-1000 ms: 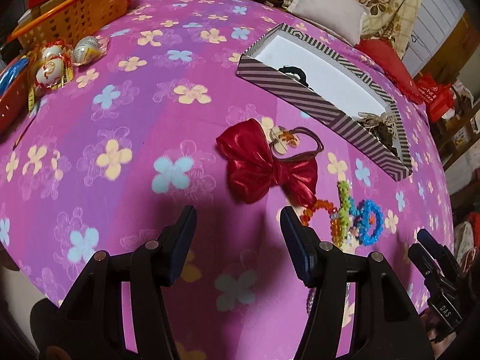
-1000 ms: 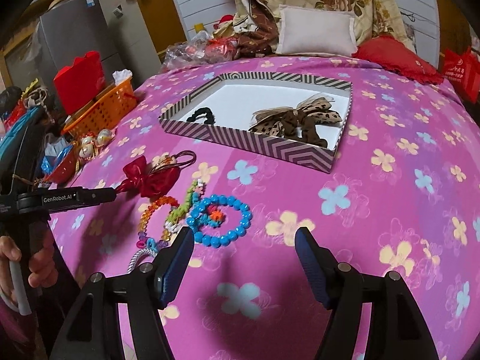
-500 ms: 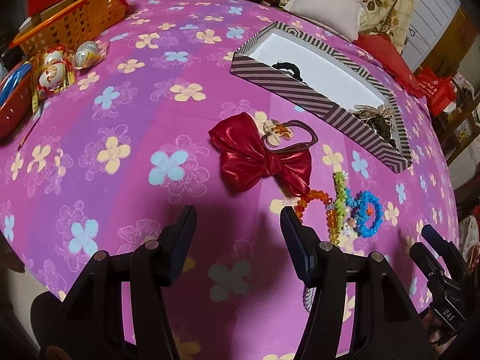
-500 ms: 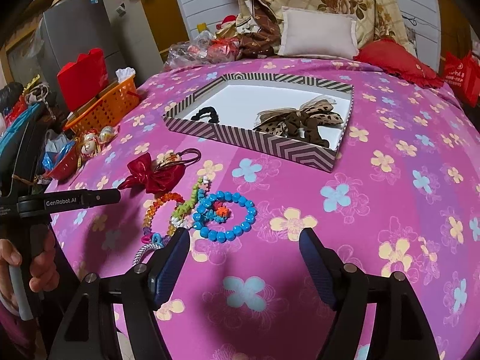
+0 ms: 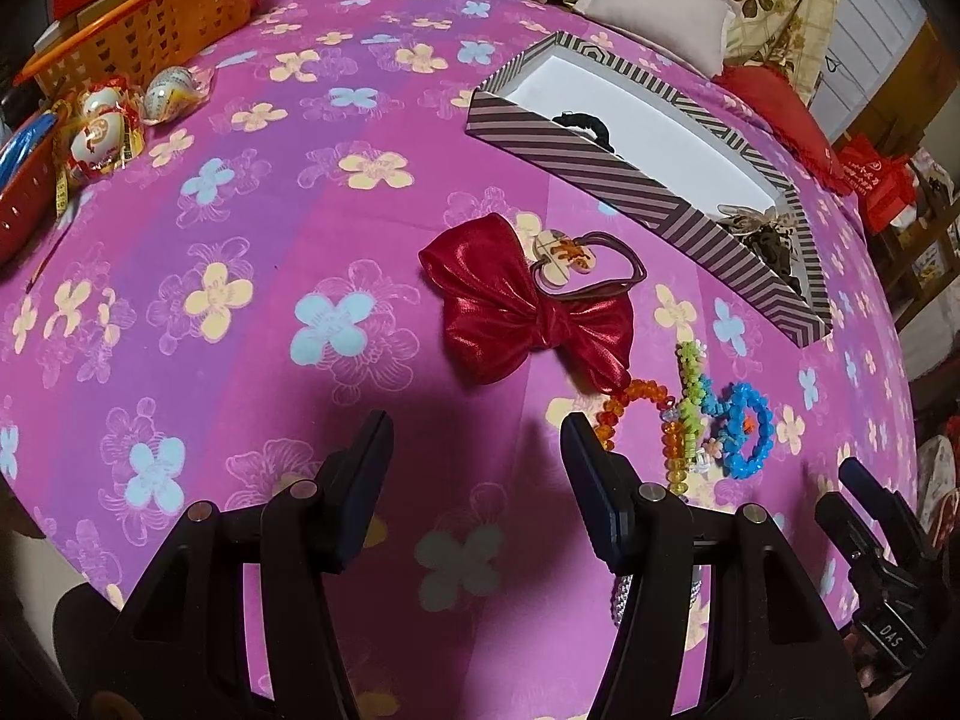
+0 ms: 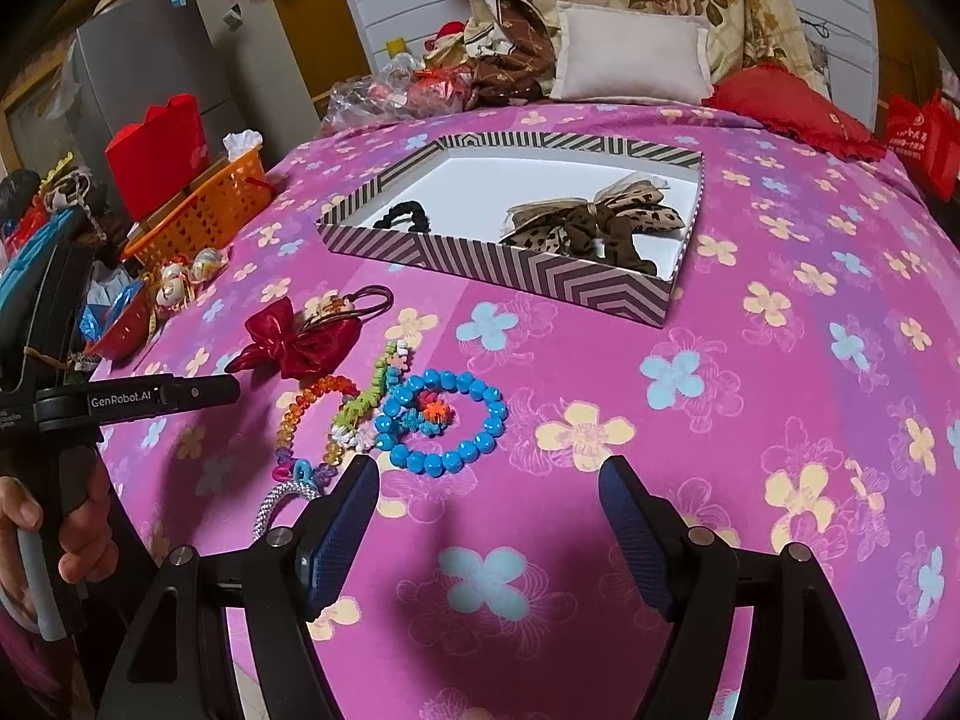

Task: Organize jewelry
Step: 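Withdraw both tools from the tray back toward the remaining jewelry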

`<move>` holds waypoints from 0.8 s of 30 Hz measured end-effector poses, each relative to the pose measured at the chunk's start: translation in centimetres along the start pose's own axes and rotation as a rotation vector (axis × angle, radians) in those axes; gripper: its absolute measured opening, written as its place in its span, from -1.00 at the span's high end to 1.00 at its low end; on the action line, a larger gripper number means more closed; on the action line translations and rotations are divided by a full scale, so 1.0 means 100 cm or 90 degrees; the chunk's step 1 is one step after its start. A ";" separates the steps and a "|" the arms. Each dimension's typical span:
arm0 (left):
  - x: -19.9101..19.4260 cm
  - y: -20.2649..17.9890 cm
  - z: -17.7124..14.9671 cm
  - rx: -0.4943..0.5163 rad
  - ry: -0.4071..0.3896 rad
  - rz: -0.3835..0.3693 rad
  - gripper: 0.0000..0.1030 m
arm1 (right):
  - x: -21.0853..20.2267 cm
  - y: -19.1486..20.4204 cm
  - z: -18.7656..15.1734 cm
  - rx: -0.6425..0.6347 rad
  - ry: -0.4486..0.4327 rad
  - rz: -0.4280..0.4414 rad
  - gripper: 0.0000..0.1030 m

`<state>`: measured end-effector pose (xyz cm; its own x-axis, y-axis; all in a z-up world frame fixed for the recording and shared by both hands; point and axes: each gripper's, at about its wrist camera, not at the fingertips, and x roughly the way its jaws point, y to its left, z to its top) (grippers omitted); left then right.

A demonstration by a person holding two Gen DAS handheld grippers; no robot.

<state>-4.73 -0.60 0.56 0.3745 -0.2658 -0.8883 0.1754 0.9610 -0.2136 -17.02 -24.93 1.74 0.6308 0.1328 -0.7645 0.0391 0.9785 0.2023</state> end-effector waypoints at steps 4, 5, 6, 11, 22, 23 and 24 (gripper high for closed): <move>0.002 0.001 0.000 -0.004 0.003 0.001 -0.13 | 0.004 -0.001 -0.001 0.002 0.006 0.001 -0.43; 0.003 0.002 0.000 -0.005 0.004 0.001 -0.13 | 0.004 -0.001 -0.002 0.003 0.007 0.002 -0.43; 0.004 0.002 0.001 -0.005 0.004 0.000 -0.12 | 0.005 -0.001 -0.002 0.003 0.007 0.002 -0.43; 0.006 0.007 0.002 -0.017 0.011 -0.016 -0.13 | 0.007 0.000 -0.002 -0.002 0.012 0.003 -0.43; 0.011 0.021 0.007 -0.063 0.025 -0.053 -0.23 | 0.016 0.003 0.002 -0.020 -0.003 -0.017 -0.43; 0.011 0.022 0.008 -0.063 0.024 -0.051 -0.23 | 0.017 0.003 0.004 -0.023 -0.006 -0.024 -0.42; 0.012 0.022 0.008 -0.062 0.024 -0.048 -0.23 | 0.019 0.003 0.007 -0.029 -0.006 -0.028 -0.39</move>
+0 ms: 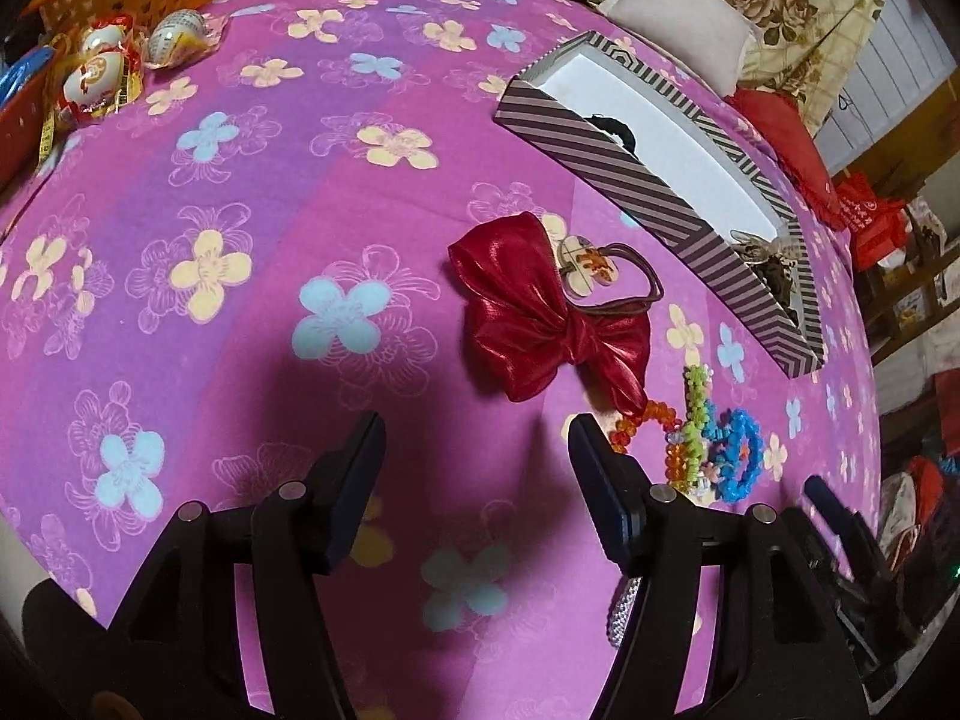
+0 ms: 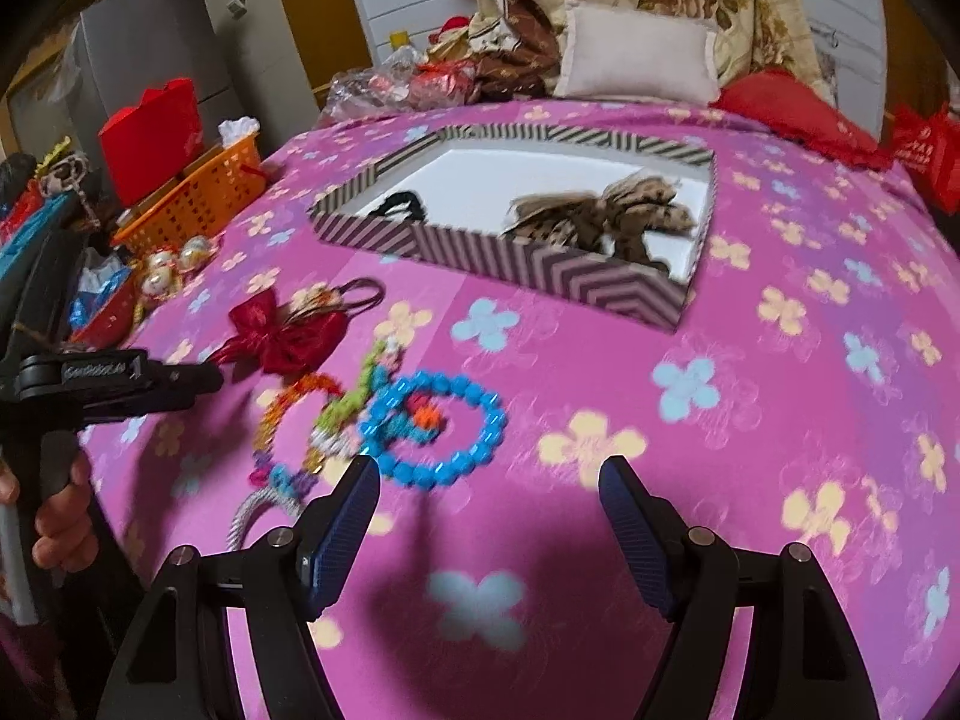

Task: Organize jewelry
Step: 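Withdraw both tools from the tray back toward the remaining jewelry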

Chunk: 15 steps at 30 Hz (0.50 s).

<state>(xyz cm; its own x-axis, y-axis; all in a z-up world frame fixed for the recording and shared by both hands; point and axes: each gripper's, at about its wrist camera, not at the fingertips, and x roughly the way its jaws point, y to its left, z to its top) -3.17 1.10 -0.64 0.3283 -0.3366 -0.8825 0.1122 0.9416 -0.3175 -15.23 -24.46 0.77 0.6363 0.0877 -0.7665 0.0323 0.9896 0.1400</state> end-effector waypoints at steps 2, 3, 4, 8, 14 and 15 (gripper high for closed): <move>0.001 0.000 0.000 0.002 0.001 0.001 -0.24 | 0.005 0.001 0.006 -0.011 0.004 -0.004 -0.20; 0.001 0.000 0.000 0.004 -0.001 0.002 -0.24 | 0.010 0.002 0.009 -0.019 0.006 -0.015 -0.18; 0.002 -0.001 0.001 0.005 0.000 0.003 -0.24 | 0.013 0.003 0.011 -0.025 0.010 -0.025 -0.14; 0.003 -0.001 0.003 0.004 -0.001 0.003 -0.24 | 0.026 0.003 0.015 -0.038 0.030 -0.042 -0.04; 0.006 -0.001 0.009 0.004 -0.004 0.006 -0.24 | 0.035 -0.003 0.009 -0.048 0.049 -0.068 0.00; 0.006 -0.001 0.010 0.005 -0.004 0.007 -0.24 | 0.034 -0.004 0.008 -0.049 0.048 -0.073 0.00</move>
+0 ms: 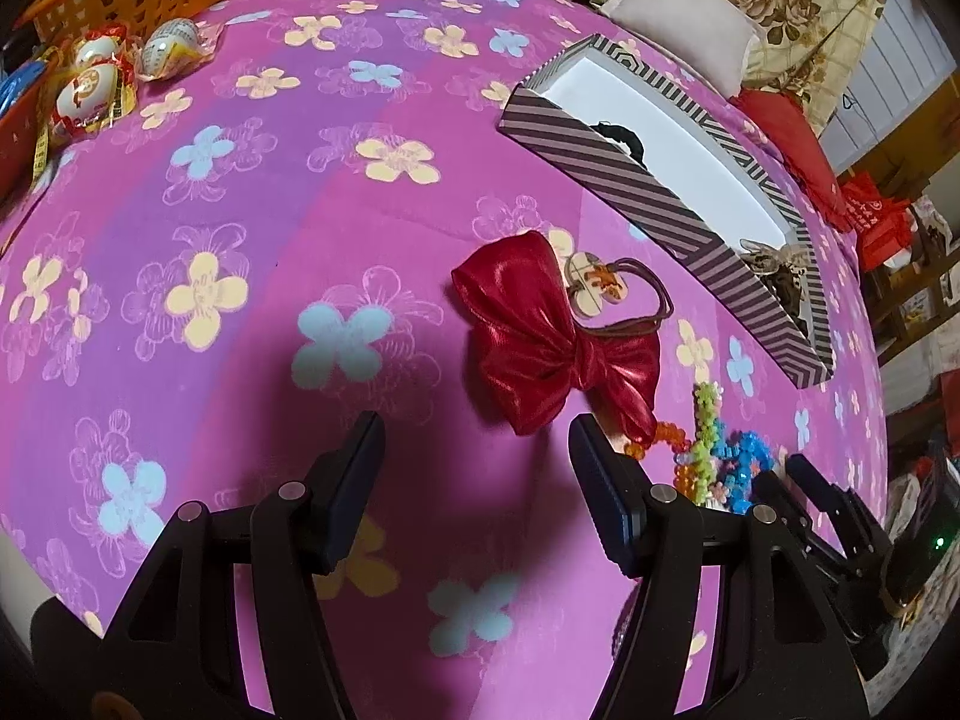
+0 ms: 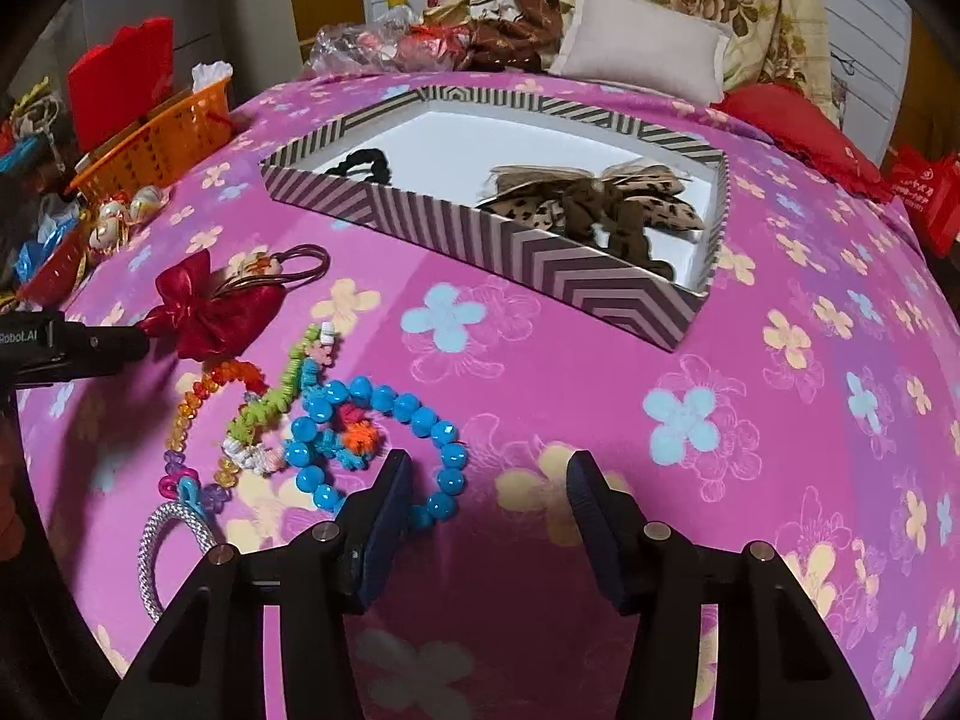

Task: Organize jewelry
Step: 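Withdraw both tools from the tray back toward the remaining jewelry, then grasp the blue bead bracelet with the right tool while the left tool grasps the red bow clip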

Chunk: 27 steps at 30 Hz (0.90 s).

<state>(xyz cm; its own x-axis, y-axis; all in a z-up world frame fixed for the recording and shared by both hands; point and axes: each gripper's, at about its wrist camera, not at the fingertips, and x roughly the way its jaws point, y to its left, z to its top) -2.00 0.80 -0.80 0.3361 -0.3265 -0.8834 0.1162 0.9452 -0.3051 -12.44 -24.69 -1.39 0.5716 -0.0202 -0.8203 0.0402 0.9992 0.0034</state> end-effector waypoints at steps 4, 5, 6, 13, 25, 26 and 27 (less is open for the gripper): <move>0.002 -0.002 0.003 0.004 -0.004 0.004 -0.24 | -0.003 -0.007 -0.004 0.002 0.002 -0.002 0.00; 0.003 -0.002 0.004 0.005 -0.006 0.005 -0.24 | -0.003 -0.007 -0.005 0.004 0.003 0.003 0.00; 0.003 -0.003 0.005 0.006 -0.008 0.006 -0.24 | -0.002 -0.007 -0.005 0.006 0.002 0.008 0.00; 0.009 -0.008 0.015 0.007 -0.012 0.007 -0.25 | -0.001 0.002 -0.005 -0.015 -0.009 0.007 0.00; 0.019 -0.016 0.025 0.022 -0.023 -0.050 0.49 | 0.000 0.009 -0.006 -0.035 -0.039 0.025 0.55; 0.018 -0.016 0.025 0.022 -0.024 -0.051 0.52 | 0.000 0.010 -0.005 -0.038 -0.039 0.026 0.68; 0.016 -0.014 0.025 0.021 -0.024 -0.057 0.58 | 0.000 0.011 -0.006 -0.040 -0.039 0.028 0.76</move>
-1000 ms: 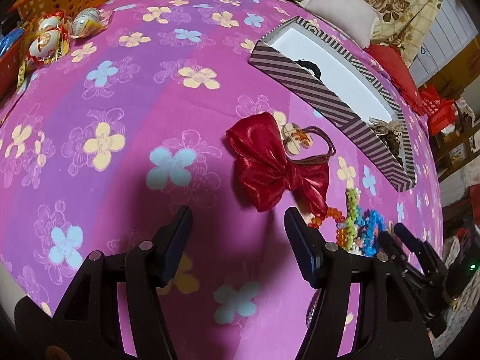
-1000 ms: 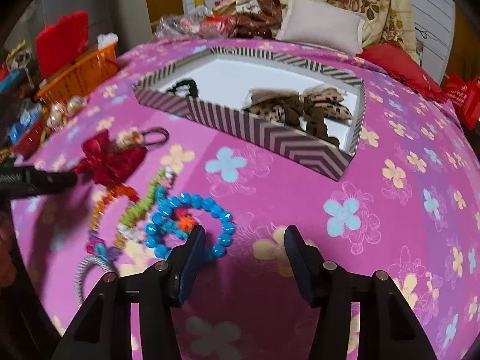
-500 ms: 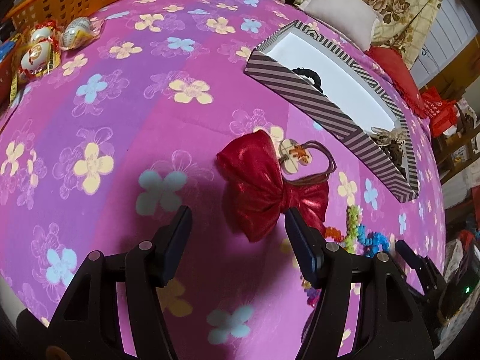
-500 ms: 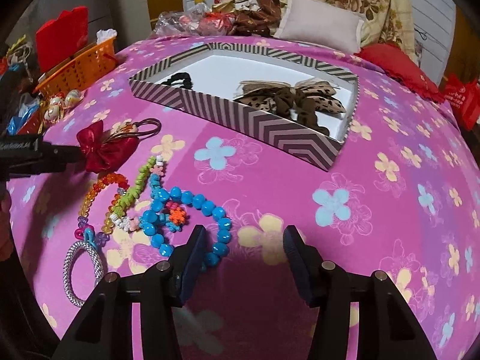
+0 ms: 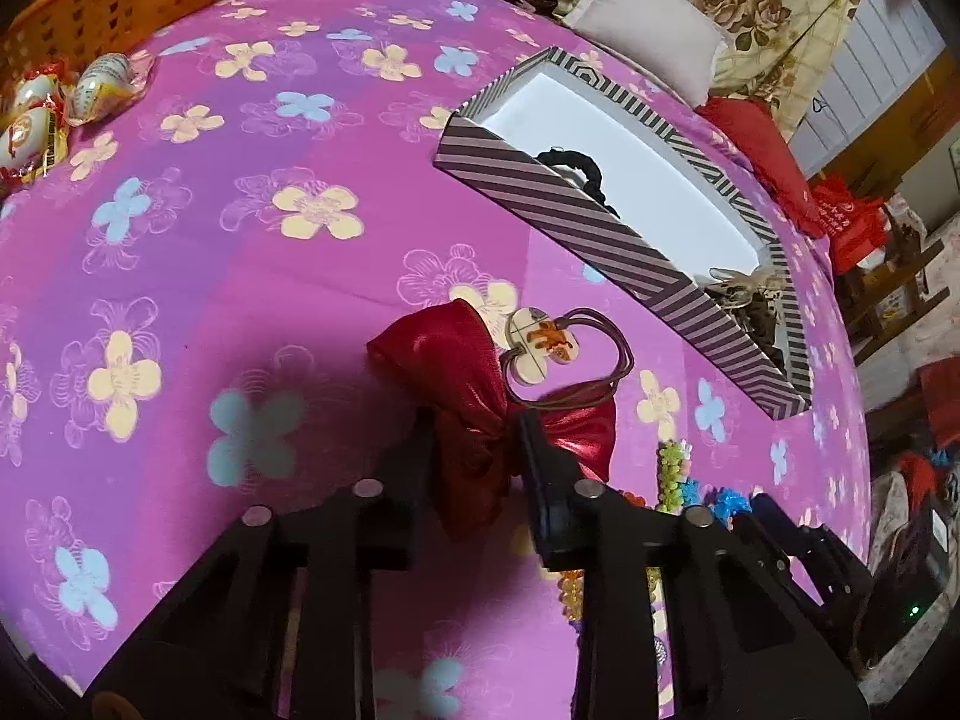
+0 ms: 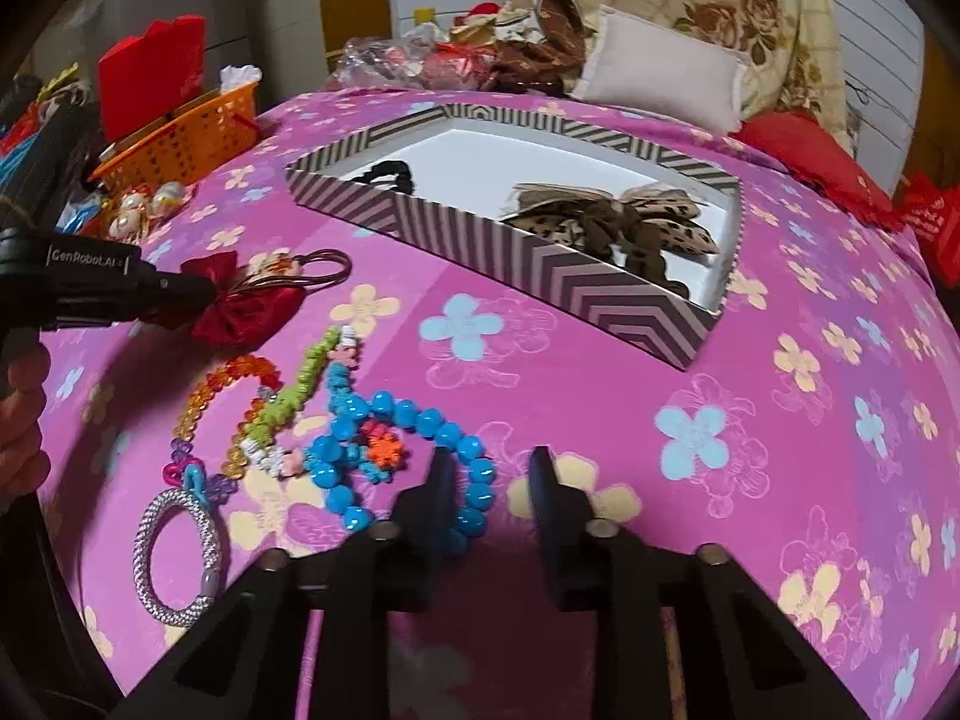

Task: Organize jewelry
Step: 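Grasp the blue bead bracelet with the right tool while the left tool grasps the red bow clip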

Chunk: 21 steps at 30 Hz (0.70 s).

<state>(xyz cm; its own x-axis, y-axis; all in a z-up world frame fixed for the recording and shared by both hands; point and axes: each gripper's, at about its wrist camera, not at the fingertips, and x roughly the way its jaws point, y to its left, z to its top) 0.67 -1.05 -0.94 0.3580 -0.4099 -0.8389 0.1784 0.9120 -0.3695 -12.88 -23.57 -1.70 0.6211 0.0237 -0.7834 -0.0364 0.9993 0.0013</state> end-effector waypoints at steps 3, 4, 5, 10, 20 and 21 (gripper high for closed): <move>-0.009 0.005 -0.003 -0.003 0.003 -0.016 0.87 | -0.002 0.001 -0.002 0.005 -0.002 0.008 0.85; -0.014 0.006 -0.006 0.001 -0.001 -0.009 0.94 | -0.004 0.001 -0.004 0.008 -0.005 0.008 0.85; -0.019 0.007 -0.007 0.006 -0.006 -0.004 0.95 | -0.006 0.001 -0.004 0.010 -0.009 0.008 0.85; -0.045 0.013 -0.017 0.016 -0.028 0.003 0.95 | -0.024 0.001 -0.002 0.010 -0.032 -0.002 0.85; -0.084 -0.003 -0.029 0.049 -0.061 -0.018 0.95 | -0.064 0.002 0.007 0.009 -0.083 -0.003 0.85; -0.088 -0.005 -0.030 0.051 -0.065 -0.022 0.95 | -0.067 0.002 0.008 0.009 -0.087 -0.003 0.85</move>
<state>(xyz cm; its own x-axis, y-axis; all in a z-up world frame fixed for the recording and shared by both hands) -5.29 2.14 5.44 0.4411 -0.4447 -0.7795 0.2635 0.8945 -0.3612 -16.45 -23.50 4.01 0.7226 0.0222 -0.6909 -0.0233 0.9997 0.0077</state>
